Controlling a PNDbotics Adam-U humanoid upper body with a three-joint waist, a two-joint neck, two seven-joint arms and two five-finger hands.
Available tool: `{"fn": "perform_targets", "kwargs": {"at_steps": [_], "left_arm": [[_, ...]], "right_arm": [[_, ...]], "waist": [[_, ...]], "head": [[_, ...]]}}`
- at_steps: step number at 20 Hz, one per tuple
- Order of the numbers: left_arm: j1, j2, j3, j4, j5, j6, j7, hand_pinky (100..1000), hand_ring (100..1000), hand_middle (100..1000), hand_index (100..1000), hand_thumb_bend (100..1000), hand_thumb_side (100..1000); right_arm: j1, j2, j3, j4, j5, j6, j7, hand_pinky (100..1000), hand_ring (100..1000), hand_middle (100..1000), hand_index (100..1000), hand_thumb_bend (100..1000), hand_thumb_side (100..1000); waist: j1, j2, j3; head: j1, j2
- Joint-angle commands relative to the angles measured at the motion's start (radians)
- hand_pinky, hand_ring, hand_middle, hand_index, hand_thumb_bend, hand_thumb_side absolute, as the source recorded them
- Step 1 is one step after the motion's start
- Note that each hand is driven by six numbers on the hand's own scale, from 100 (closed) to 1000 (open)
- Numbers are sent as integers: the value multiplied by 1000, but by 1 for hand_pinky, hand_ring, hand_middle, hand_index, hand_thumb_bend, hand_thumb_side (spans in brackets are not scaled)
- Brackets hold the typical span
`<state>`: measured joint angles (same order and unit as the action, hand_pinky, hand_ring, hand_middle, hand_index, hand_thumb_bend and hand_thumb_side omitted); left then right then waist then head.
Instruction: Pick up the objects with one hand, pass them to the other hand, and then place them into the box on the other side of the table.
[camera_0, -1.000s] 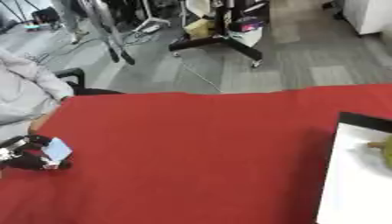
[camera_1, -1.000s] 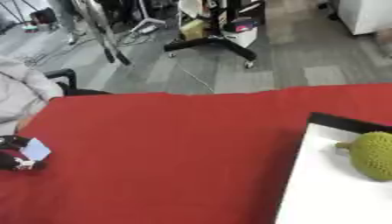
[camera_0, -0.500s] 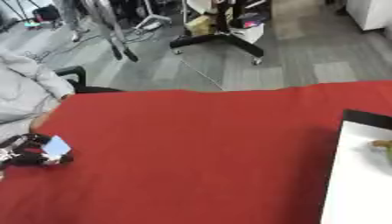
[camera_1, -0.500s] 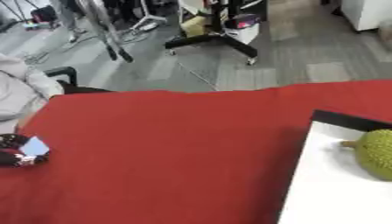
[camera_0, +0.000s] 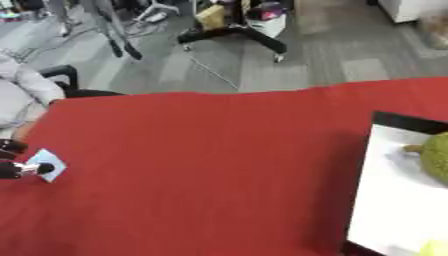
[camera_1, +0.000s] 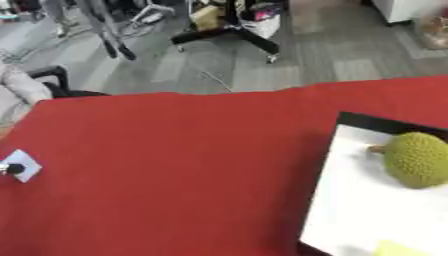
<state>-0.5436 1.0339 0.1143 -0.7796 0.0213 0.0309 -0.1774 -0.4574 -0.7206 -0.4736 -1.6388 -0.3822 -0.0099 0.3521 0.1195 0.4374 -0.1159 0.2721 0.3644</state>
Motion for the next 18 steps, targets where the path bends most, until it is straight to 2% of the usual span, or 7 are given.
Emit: {"fn": "perform_targets", "kwargs": {"at_steps": [1, 4, 13, 18], "left_arm": [[0, 59, 15, -2, -1, -1, 11, 875, 876, 778, 806, 894, 339], [-1, 59, 15, -3, -1, -8, 10, 878, 883, 790, 815, 889, 334], [-4, 52, 16, 46, 3, -8, 10, 881, 897, 823, 837, 872, 319], [-5, 48, 17, 66, -4, -13, 33, 878, 895, 819, 834, 870, 317]], "right_arm": [[-7, -37, -14, -3, 6, -14, 0, 1000, 929, 975, 978, 100, 185], [-7, -38, -15, 4, 8, -26, 1, 1000, 929, 975, 978, 100, 186], [-17, -35, -15, 17, 16, -51, 12, 1000, 929, 975, 978, 100, 190], [-16, -30, -19, 21, 23, -54, 16, 1000, 928, 964, 976, 100, 194]], "waist": [[-9, -2, -5], [-8, 5, -15], [-2, 35, -42], [-1, 42, -45]], "head": [[-17, 4], [-10, -4], [52, -54], [82, -80]]}}
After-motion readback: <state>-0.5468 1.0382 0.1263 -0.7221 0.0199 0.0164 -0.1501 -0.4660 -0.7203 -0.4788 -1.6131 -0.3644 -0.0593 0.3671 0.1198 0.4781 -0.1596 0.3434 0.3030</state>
